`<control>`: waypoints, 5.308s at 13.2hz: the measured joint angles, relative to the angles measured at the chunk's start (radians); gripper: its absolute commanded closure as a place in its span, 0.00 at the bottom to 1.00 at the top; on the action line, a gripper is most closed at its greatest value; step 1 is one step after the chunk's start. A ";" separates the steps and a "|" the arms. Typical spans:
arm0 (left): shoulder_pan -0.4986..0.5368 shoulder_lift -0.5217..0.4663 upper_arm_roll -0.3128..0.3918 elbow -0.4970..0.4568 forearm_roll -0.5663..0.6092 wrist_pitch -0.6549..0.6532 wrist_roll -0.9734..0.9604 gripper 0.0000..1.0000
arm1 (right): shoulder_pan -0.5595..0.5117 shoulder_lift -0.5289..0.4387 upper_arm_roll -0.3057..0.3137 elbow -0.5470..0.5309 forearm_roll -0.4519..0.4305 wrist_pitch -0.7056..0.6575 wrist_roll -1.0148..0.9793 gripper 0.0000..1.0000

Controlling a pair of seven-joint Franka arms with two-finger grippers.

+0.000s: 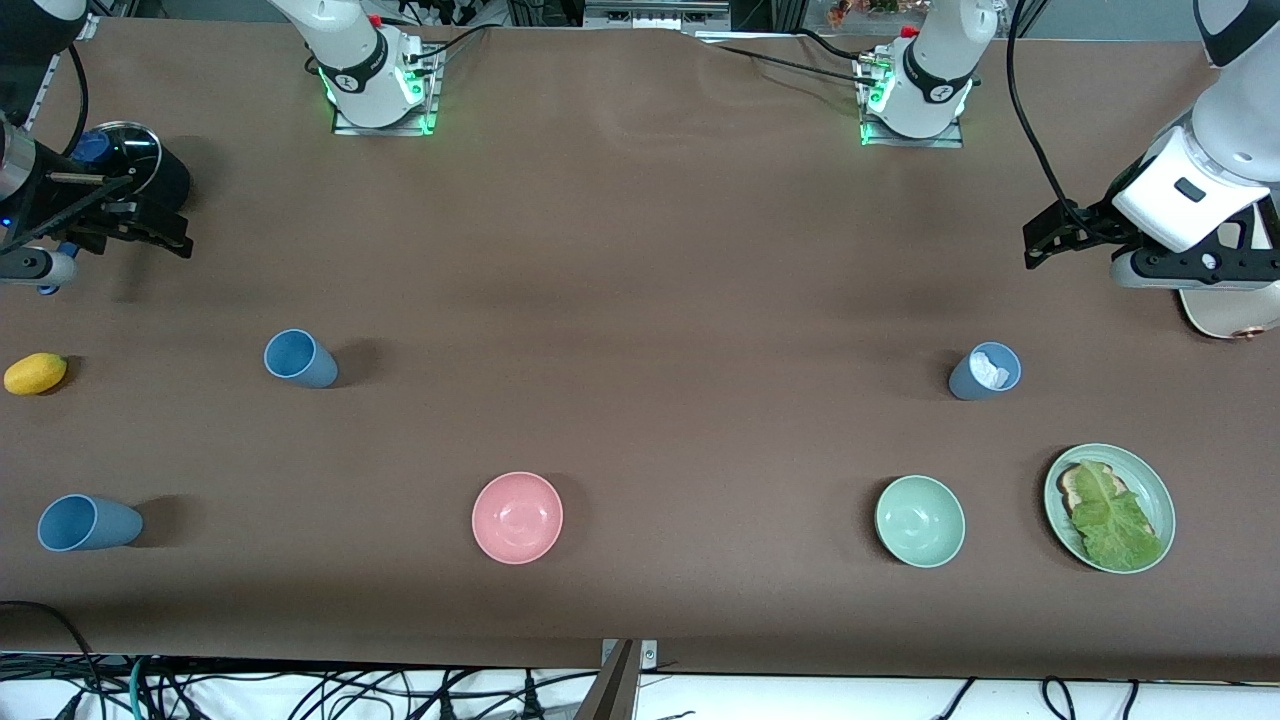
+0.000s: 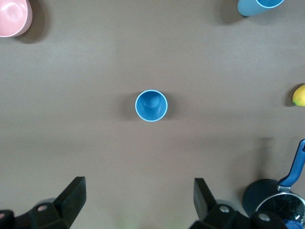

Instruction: Stack blue cups with both arms

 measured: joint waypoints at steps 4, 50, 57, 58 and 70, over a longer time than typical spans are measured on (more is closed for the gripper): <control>0.000 0.000 0.000 0.000 0.000 0.000 0.000 0.00 | 0.000 0.000 0.000 0.000 0.000 0.000 0.000 0.00; 0.001 0.005 0.000 0.000 0.000 -0.013 0.000 0.00 | -0.054 0.335 -0.005 -0.020 -0.009 0.125 -0.002 0.00; 0.093 0.173 0.008 -0.006 0.000 -0.012 0.076 0.00 | -0.066 0.381 -0.014 -0.176 -0.011 0.416 -0.002 0.00; 0.125 0.207 0.009 -0.011 0.002 0.037 0.123 0.00 | -0.067 0.379 -0.017 -0.197 -0.012 0.449 -0.003 0.00; 0.161 0.397 0.005 -0.279 0.118 0.511 0.172 0.29 | -0.068 0.374 -0.033 -0.354 -0.014 0.603 -0.005 1.00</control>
